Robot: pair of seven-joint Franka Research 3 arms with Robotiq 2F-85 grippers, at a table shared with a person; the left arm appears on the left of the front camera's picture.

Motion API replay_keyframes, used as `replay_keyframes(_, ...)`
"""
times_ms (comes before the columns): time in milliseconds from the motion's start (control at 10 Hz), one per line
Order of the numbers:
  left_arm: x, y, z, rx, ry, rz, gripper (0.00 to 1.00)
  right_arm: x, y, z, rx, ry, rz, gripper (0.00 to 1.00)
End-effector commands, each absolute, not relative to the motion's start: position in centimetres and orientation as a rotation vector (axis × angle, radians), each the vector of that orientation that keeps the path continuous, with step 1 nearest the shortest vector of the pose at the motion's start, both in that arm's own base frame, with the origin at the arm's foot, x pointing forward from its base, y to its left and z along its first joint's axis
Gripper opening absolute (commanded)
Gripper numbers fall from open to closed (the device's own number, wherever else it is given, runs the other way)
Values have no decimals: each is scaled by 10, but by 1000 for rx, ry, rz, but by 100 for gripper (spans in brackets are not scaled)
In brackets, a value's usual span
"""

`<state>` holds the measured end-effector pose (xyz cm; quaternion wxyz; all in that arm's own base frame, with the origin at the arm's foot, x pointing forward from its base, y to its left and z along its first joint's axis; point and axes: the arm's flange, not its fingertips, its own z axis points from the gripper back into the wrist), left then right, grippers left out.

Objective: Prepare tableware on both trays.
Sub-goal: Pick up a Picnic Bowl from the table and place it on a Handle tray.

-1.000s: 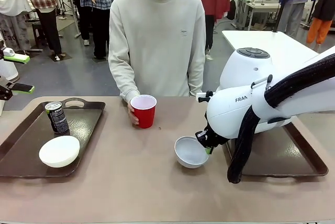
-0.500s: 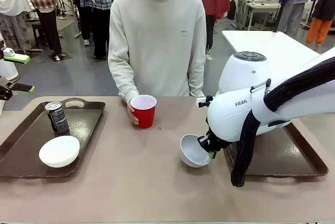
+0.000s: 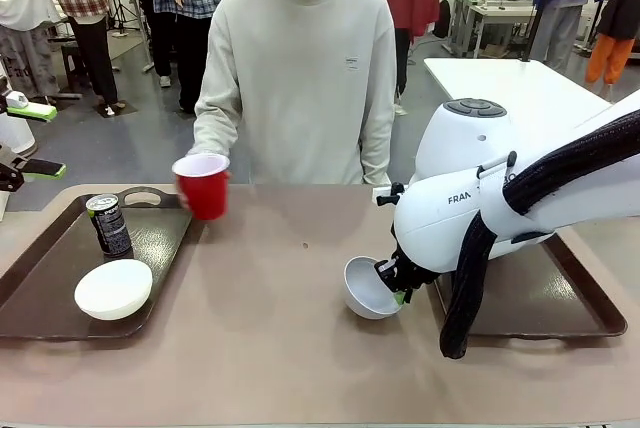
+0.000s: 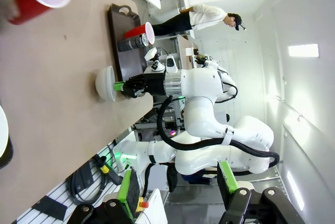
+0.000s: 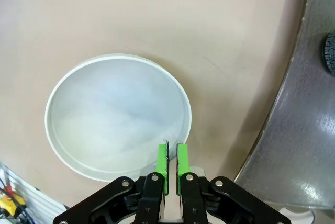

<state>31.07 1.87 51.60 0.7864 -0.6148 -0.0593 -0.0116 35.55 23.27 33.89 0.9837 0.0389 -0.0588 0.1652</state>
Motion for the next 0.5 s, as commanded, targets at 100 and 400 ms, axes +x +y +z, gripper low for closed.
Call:
replay_keyframes(100, 312, 19, 516, -1345, -147, -46, 79, 350, 233, 338, 105, -128, 330, 20)
replay_keyframes(400, 312, 19, 516, -1345, -147, -46, 79, 346, 236, 346, 126, -161, 347, 21)
